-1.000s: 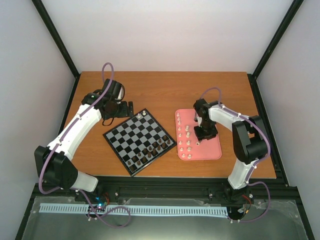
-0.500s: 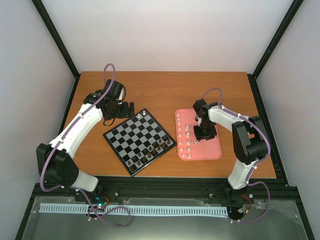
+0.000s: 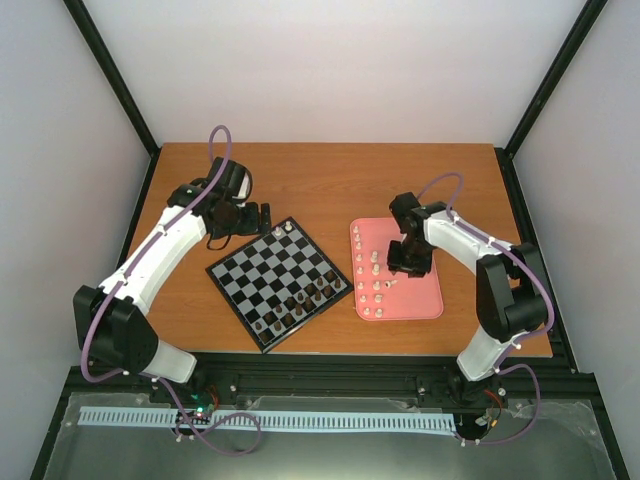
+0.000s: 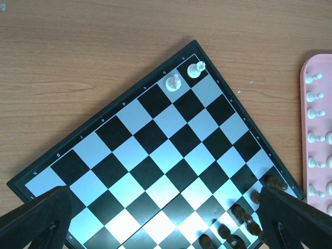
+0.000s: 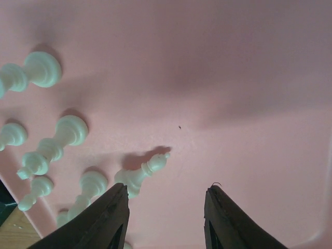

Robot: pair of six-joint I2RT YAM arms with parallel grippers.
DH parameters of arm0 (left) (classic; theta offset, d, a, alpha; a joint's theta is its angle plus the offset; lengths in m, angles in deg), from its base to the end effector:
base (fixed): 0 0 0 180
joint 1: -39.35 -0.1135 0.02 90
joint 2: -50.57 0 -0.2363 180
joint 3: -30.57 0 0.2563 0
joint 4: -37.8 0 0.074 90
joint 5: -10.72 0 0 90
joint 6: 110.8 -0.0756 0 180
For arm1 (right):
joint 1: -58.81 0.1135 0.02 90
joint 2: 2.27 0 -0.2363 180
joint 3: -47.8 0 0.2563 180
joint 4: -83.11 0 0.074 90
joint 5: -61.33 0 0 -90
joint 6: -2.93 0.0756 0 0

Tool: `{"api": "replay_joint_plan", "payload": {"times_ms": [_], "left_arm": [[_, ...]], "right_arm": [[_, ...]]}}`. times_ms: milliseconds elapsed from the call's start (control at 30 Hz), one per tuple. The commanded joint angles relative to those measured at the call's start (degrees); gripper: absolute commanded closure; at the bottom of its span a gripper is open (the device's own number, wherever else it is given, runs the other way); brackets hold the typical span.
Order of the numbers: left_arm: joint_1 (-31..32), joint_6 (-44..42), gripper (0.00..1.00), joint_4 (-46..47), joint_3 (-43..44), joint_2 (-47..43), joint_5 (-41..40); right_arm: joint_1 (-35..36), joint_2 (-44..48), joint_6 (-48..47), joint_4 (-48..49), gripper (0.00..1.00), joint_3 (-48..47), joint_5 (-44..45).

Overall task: Set up the chess pieces on the board
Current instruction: Pick up the chess piece from the storage box.

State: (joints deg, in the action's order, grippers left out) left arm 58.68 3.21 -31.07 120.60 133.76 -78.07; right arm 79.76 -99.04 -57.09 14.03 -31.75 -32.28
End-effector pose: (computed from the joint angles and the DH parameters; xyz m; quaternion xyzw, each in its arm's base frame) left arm 0.2982 -0.1063 0.2465 -0.0371 0.9696 -0.0988 0.2208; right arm 0.2806 0.1125 0.1231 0.0776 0.9960 0.0423 0.0156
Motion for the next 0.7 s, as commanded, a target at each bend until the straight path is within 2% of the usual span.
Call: {"api": "replay_joint_plan", "payload": {"times_ms": [0,267,667], "left_arm": [[-0.26,-2.58,0.00,-0.59,2.79,0.29,1.41],[-0.25,-2.99,0.00,0.50,-0.83,-3.31,3.44],[-0.26,-3.07,0.00,0.15,-2.69,-7.35,3.37]], "right_arm": [[0.30,1.21,12.40,1.56,0.59,2.54,-3.00],[0.28,3.45,25.98,5.72,0.61,4.00,-0.15],[0.32,1.32,32.37,10.29,0.64,7.92,-1.92]]}}
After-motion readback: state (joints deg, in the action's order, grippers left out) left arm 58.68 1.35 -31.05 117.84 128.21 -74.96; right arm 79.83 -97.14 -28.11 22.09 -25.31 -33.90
